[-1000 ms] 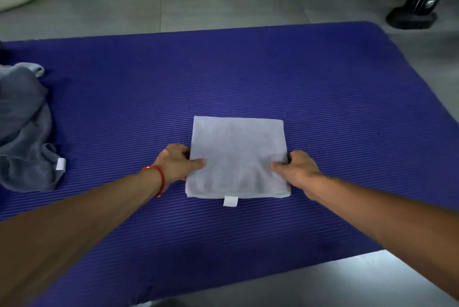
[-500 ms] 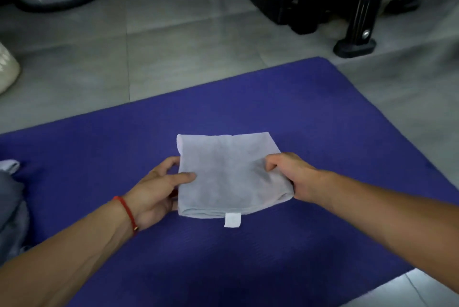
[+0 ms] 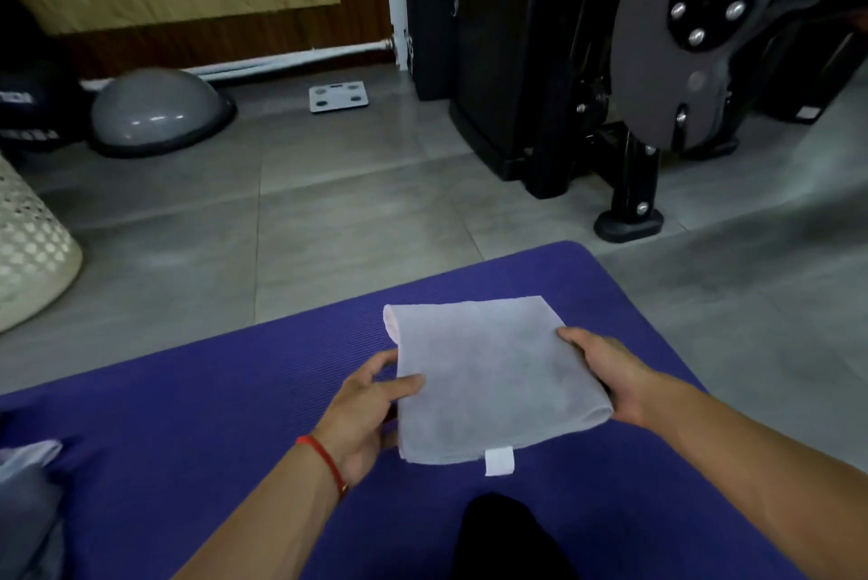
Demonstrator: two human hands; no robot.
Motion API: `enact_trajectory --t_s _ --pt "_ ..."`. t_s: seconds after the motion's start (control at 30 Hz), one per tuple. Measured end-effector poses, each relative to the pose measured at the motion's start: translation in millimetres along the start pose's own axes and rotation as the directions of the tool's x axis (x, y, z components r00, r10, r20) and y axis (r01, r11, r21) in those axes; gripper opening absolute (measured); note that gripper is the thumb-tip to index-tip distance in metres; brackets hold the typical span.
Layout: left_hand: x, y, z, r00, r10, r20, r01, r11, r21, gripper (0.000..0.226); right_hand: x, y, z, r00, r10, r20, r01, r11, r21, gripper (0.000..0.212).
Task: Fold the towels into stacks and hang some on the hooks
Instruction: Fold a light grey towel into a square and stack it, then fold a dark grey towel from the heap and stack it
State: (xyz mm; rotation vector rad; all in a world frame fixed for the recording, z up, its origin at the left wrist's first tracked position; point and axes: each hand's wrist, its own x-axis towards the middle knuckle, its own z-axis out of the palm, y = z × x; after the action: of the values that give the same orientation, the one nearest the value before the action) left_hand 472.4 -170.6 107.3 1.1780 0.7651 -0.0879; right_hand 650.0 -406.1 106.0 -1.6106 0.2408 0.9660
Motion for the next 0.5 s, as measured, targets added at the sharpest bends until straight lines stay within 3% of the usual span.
enact_trajectory --t_s 0.17,0.3,0.5 --pt "89.9 -19.1 49.7 0.989 -0.128 -0.081 0.126 0.992 -0.028 0.032 95.0 -16.7 -45.6 0.992 -0.086 -0.089 0.06 0.963 -0.265 0.023" --pt "166.3 -24.1 86.6 0.973 -0.211 -0.09 0.208 0.977 -0.04 0.03 179.3 -16.4 -79.1 0.953 -0.287 -0.099 0.141 0.705 -0.695 0.028" --pt "275.5 -11.7 128.9 0.985 -0.121 -0.122 0.11 0.99 -0.093 0.032 281.6 -55.0 -115.7 0.869 -0.479 -0.119 0.2 0.562 -0.803 0.026"
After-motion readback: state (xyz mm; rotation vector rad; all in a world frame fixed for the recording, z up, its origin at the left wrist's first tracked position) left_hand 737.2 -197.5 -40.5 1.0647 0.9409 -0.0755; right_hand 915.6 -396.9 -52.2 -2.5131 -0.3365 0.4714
